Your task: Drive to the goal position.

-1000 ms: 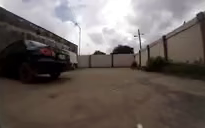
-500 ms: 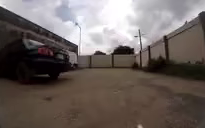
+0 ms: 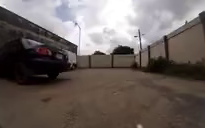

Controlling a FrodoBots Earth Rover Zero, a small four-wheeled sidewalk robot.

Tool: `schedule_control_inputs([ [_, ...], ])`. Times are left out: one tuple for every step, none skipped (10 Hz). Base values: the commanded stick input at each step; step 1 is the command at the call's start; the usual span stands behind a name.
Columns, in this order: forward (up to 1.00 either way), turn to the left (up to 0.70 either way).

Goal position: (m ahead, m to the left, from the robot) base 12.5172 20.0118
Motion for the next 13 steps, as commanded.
schedule_control_inputs([
  [0.30,-0.60],
  [0.30,-0.60],
  [0.30,-0.60],
  [0.30,0.00],
  [0.30,0.00],
  [0.30,0.00],
  [0.30,0.00],
  [0.30,0.00],
  [0.30,0.00],
  [0.30,0.00],
  [0.30,0.00],
  [0.30,0.00],
  [0.30,0.00],
])
